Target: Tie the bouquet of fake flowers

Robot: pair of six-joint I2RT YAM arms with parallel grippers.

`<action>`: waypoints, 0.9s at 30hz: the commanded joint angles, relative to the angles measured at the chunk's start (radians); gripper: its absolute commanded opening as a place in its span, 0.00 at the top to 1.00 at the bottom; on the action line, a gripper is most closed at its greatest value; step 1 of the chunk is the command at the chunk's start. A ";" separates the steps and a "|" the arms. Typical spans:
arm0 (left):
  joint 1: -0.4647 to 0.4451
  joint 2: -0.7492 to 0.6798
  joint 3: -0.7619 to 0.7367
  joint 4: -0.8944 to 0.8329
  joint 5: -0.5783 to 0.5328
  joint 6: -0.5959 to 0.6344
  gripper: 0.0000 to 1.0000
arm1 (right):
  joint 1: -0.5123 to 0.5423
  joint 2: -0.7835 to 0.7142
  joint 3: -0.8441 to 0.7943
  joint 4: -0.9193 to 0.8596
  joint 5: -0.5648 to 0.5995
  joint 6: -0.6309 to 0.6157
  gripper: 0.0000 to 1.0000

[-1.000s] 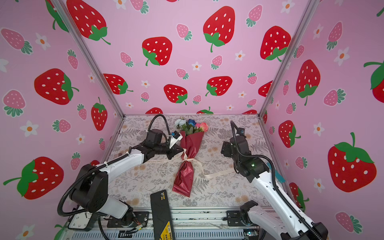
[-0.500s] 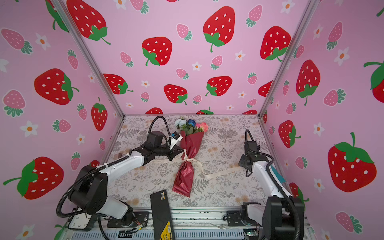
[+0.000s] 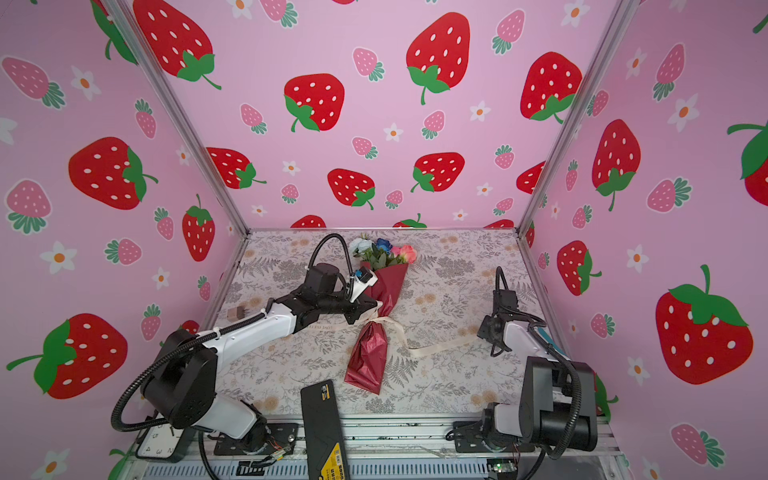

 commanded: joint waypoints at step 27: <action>-0.020 0.034 0.054 -0.022 -0.017 0.026 1.00 | -0.017 0.111 -0.001 0.112 -0.088 -0.011 0.59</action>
